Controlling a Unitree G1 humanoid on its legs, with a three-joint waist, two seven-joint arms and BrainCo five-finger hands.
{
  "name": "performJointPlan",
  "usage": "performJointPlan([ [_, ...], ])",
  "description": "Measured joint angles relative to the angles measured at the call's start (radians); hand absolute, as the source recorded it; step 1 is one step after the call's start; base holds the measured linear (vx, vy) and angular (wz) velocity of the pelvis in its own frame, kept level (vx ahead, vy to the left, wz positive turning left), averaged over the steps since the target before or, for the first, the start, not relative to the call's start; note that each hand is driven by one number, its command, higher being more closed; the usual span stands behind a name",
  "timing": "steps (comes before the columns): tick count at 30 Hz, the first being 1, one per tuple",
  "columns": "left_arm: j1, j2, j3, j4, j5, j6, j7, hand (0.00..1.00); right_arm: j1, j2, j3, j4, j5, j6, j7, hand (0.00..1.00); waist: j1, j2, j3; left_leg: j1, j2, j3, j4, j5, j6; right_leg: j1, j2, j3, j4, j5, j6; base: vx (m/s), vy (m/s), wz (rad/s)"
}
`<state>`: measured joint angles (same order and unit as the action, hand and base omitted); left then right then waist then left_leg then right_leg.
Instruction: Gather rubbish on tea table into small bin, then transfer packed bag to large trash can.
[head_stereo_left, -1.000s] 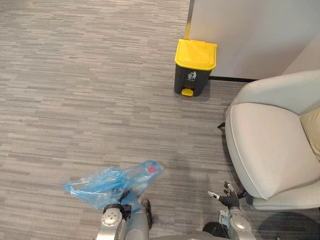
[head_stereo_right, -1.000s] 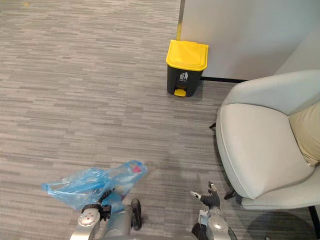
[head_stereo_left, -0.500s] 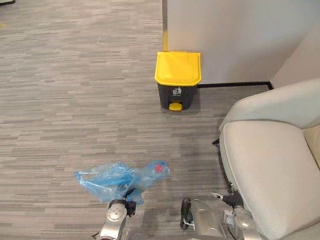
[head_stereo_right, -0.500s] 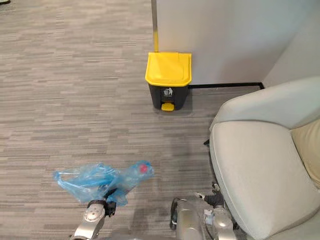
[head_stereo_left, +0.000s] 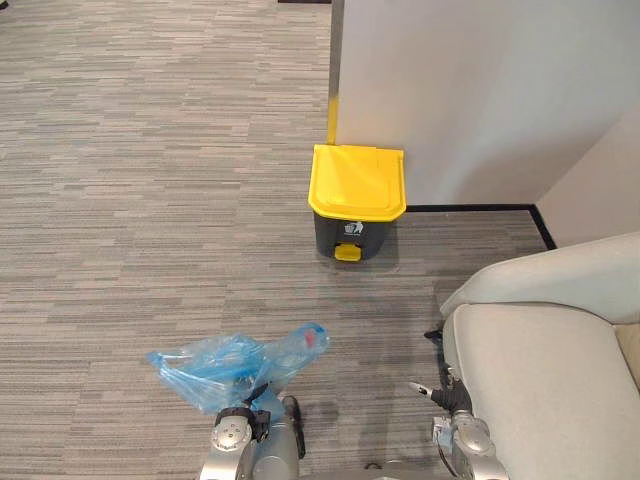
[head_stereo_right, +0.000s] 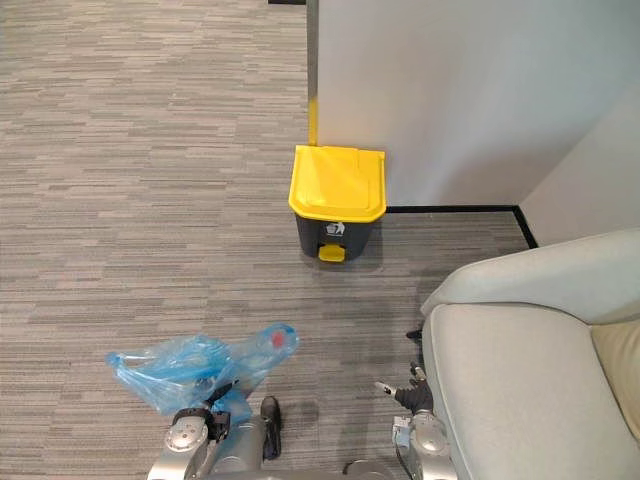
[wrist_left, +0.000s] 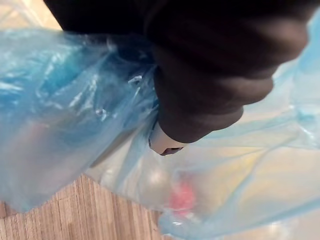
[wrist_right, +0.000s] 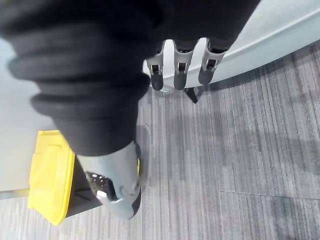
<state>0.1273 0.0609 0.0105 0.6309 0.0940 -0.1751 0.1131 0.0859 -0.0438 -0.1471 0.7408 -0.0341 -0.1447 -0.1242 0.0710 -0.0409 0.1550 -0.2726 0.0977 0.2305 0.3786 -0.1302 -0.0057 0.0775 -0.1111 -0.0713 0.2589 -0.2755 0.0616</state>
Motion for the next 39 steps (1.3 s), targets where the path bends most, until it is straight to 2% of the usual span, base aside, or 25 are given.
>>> performJointPlan([
  [1, 0.007, 0.001, -0.004, 0.000, 0.000, 0.001, 0.000, 1.00, 0.000, 0.000, 0.000, 0.000, -0.003, 0.000, 0.000, 0.00, -0.003, 0.002, -0.001, 0.013, -0.007, 0.004, 0.006, -0.028, 0.003, -0.008, -0.005, 0.010, 0.045, -0.005, 0.009, 0.28, 0.204, -0.36],
  [2, 0.020, 0.008, -0.008, 0.000, 0.000, 0.002, 0.001, 1.00, -0.001, 0.000, 0.002, 0.000, -0.009, -0.001, 0.001, 0.00, -0.002, 0.003, -0.002, 0.052, -0.025, 0.019, 0.001, -0.061, 0.013, -0.072, -0.030, 0.024, 0.220, -0.012, 0.029, 0.28, 0.173, -0.11],
  [3, 0.026, 0.023, -0.021, 0.000, 0.000, 0.004, 0.001, 1.00, -0.002, 0.000, 0.003, 0.000, -0.016, 0.000, 0.001, 0.00, -0.009, 0.000, -0.002, 0.093, -0.050, 0.020, -0.016, -0.081, 0.026, -0.154, -0.063, 0.032, 0.423, 0.026, 0.089, 0.29, 0.156, -0.02],
  [4, 0.027, 0.023, -0.029, -0.001, 0.000, 0.004, 0.001, 1.00, 0.005, 0.000, 0.004, 0.000, -0.017, 0.000, 0.001, 0.00, -0.013, -0.001, -0.003, 0.113, -0.058, 0.018, -0.022, -0.091, 0.029, -0.190, -0.074, 0.043, 0.515, 0.049, 0.115, 0.37, 0.144, 0.21],
  [5, 0.027, 0.037, -0.039, -0.002, -0.001, 0.004, 0.001, 1.00, 0.020, 0.002, 0.007, 0.000, -0.018, 0.000, 0.006, 0.00, -0.017, 0.000, -0.002, 0.161, -0.064, 0.011, -0.022, -0.120, 0.045, -0.259, -0.083, 0.047, 0.666, 0.044, 0.103, 0.33, 0.064, 0.14],
  [7, 0.030, 0.046, -0.039, -0.003, -0.002, 0.005, 0.002, 1.00, 0.024, 0.006, 0.010, -0.003, -0.018, 0.000, 0.015, 0.00, -0.028, 0.001, -0.002, 0.211, -0.064, -0.004, -0.027, -0.146, 0.046, -0.317, -0.077, 0.028, 0.734, 0.024, 0.069, 0.34, 0.018, 0.22],
  [10, 0.027, 0.038, -0.040, -0.035, -0.002, 0.006, 0.002, 1.00, 0.029, 0.009, 0.009, -0.033, -0.019, -0.001, 0.017, 0.00, -0.058, 0.003, -0.001, 0.277, -0.047, -0.039, -0.038, -0.180, 0.020, -0.436, -0.047, -0.032, 0.677, -0.011, 0.016, 0.34, -0.086, 0.38],
  [12, 0.016, 0.034, -0.038, -0.038, -0.002, 0.006, 0.002, 1.00, 0.031, 0.009, 0.009, -0.031, -0.018, 0.000, 0.018, 0.00, -0.059, 0.001, -0.001, 0.336, -0.021, -0.052, -0.061, -0.192, 0.000, -0.476, 0.004, -0.050, 0.480, -0.003, 0.008, 0.47, -0.194, 0.36],
  [13, 0.009, 0.042, -0.037, -0.038, -0.002, 0.004, 0.001, 1.00, 0.043, 0.009, 0.009, -0.029, -0.018, -0.001, 0.017, 0.00, -0.062, -0.021, -0.013, 0.357, -0.027, -0.073, -0.067, -0.203, -0.034, -0.456, 0.026, -0.035, 0.267, 0.102, -0.008, 0.45, -0.205, 0.49],
  [14, -0.002, 0.046, -0.038, -0.026, -0.001, 0.003, 0.001, 1.00, 0.057, 0.005, 0.007, -0.021, -0.018, -0.002, 0.017, 0.00, -0.066, -0.036, -0.018, 0.364, -0.031, -0.096, -0.068, -0.218, -0.060, -0.448, 0.024, -0.035, 0.243, 0.191, -0.070, 0.52, -0.217, 0.46],
  [15, -0.021, 0.016, -0.037, 0.001, -0.001, 0.007, -0.001, 1.00, 0.048, -0.009, 0.001, 0.002, -0.017, 0.003, 0.016, 0.00, -0.055, 0.008, -0.022, 0.373, 0.009, -0.126, -0.075, -0.214, -0.079, -0.428, 0.056, -0.056, 0.243, 0.182, -0.081, 0.31, -0.128, 0.20],
  [17, -0.026, -0.006, -0.037, 0.002, -0.001, 0.001, -0.001, 1.00, 0.042, -0.018, -0.004, 0.000, -0.015, 0.001, 0.015, 0.00, -0.064, 0.029, -0.026, 0.374, 0.030, -0.134, -0.078, -0.185, -0.114, -0.419, 0.065, -0.083, 0.243, 0.142, -0.097, 0.42, -0.191, 0.27],
  [19, -0.040, -0.026, -0.036, 0.004, 0.000, 0.002, -0.004, 1.00, 0.050, -0.017, -0.004, 0.000, -0.015, 0.003, 0.015, 0.00, -0.081, 0.040, -0.021, 0.338, 0.056, -0.159, 0.031, -0.161, -0.150, -0.362, 0.066, -0.127, 0.224, 0.111, -0.106, 0.31, -0.174, 0.61],
  [20, -0.039, -0.036, -0.035, 0.003, 0.000, 0.002, -0.005, 1.00, 0.062, -0.010, -0.001, -0.002, -0.014, 0.003, 0.016, 0.00, -0.083, 0.042, -0.019, 0.282, 0.083, -0.172, 0.209, -0.122, -0.191, -0.294, 0.074, -0.152, 0.185, 0.102, -0.114, 0.28, -0.168, 0.49],
  [21, -0.039, -0.042, -0.033, 0.001, 0.000, 0.002, -0.005, 1.00, 0.067, -0.004, 0.001, -0.007, -0.012, 0.003, 0.016, 0.00, -0.079, 0.040, -0.017, 0.228, 0.110, -0.172, 0.352, -0.105, -0.196, -0.244, 0.080, -0.160, 0.157, 0.093, -0.118, 0.29, -0.153, 0.31],
  [23, -0.025, -0.048, -0.028, -0.004, 0.000, 0.002, -0.006, 1.00, 0.068, 0.004, 0.001, -0.019, -0.004, 0.000, 0.016, 0.00, -0.057, 0.033, -0.013, 0.121, 0.160, -0.112, 0.535, -0.121, -0.166, -0.170, 0.090, -0.161, 0.113, 0.071, -0.129, 0.21, -0.057, 0.03],
  [26, -0.006, -0.048, -0.015, -0.023, 0.000, 0.003, -0.006, 1.00, 0.061, 0.006, -0.005, -0.020, 0.007, 0.000, 0.015, 0.00, -0.053, 0.034, -0.016, 0.049, 0.173, -0.047, 0.410, -0.158, -0.100, -0.129, 0.090, -0.160, 0.069, 0.063, -0.115, 0.16, 0.058, 0.04],
  [27, -0.005, -0.048, -0.005, -0.023, 0.000, 0.003, -0.006, 1.00, 0.062, 0.005, -0.011, -0.020, 0.008, 0.000, 0.015, 0.00, -0.050, 0.037, -0.018, 0.041, 0.164, -0.034, 0.294, -0.156, -0.097, -0.126, 0.087, -0.158, 0.068, 0.062, -0.104, 0.17, 0.120, -0.03],
  [28, -0.002, -0.047, 0.002, -0.022, 0.000, 0.004, -0.006, 1.00, 0.063, 0.006, -0.023, -0.020, 0.017, 0.001, 0.014, 0.00, -0.051, 0.044, -0.018, 0.040, 0.142, -0.043, 0.116, -0.129, -0.065, -0.120, 0.082, -0.153, 0.074, 0.051, -0.083, 0.19, 0.144, -0.09],
  [29, 0.000, -0.046, 0.002, -0.020, 0.000, 0.004, -0.006, 1.00, 0.063, 0.008, -0.028, -0.018, 0.021, 0.002, 0.014, 0.00, -0.049, 0.051, -0.021, 0.050, 0.126, -0.050, 0.078, -0.062, -0.062, -0.120, 0.075, -0.142, 0.083, 0.045, -0.069, 0.21, 0.180, -0.18],
  [30, 0.004, -0.042, 0.002, -0.004, 0.000, 0.004, -0.005, 1.00, 0.066, 0.018, -0.032, -0.011, 0.024, 0.003, 0.013, 0.00, -0.037, 0.026, -0.028, 0.087, 0.086, -0.035, 0.016, -0.010, -0.060, -0.124, 0.051, -0.106, 0.088, 0.040, -0.045, 0.30, 0.241, -0.14],
  [31, 0.001, -0.034, 0.000, 0.007, 0.000, 0.005, -0.005, 1.00, 0.069, 0.020, -0.033, -0.009, 0.024, 0.002, 0.013, 0.00, -0.040, 0.007, -0.039, 0.098, 0.061, -0.023, -0.001, -0.005, -0.051, -0.130, 0.035, -0.084, 0.058, 0.046, -0.028, 0.29, 0.235, -0.14],
  [34, 0.007, -0.013, 0.000, 0.017, 0.000, 0.012, -0.004, 1.00, 0.055, 0.019, -0.040, -0.010, 0.023, 0.001, 0.014, 0.00, -0.027, -0.006, -0.042, 0.106, 0.037, 0.021, 0.010, -0.019, -0.033, -0.133, 0.016, -0.026, 0.039, 0.056, -0.008, 0.22, 0.159, -0.35],
  [37, 0.006, 0.007, -0.002, 0.030, 0.000, 0.012, -0.003, 1.00, 0.044, 0.020, -0.039, -0.008, 0.021, 0.001, 0.017, 0.00, -0.026, -0.005, -0.042, 0.144, 0.013, 0.050, -0.009, -0.038, -0.021, -0.137, -0.005, 0.028, 0.059, 0.047, 0.014, 0.11, 0.100, -0.41],
  [39, 0.003, 0.023, -0.008, 0.040, 0.000, 0.012, -0.003, 1.00, 0.028, 0.017, -0.038, 0.002, 0.009, 0.001, 0.018, 0.00, -0.027, -0.001, -0.042, 0.181, -0.003, 0.078, -0.049, -0.070, -0.015, -0.192, -0.017, 0.065, 0.167, 0.032, 0.039, 0.07, 0.072, -0.56],
])
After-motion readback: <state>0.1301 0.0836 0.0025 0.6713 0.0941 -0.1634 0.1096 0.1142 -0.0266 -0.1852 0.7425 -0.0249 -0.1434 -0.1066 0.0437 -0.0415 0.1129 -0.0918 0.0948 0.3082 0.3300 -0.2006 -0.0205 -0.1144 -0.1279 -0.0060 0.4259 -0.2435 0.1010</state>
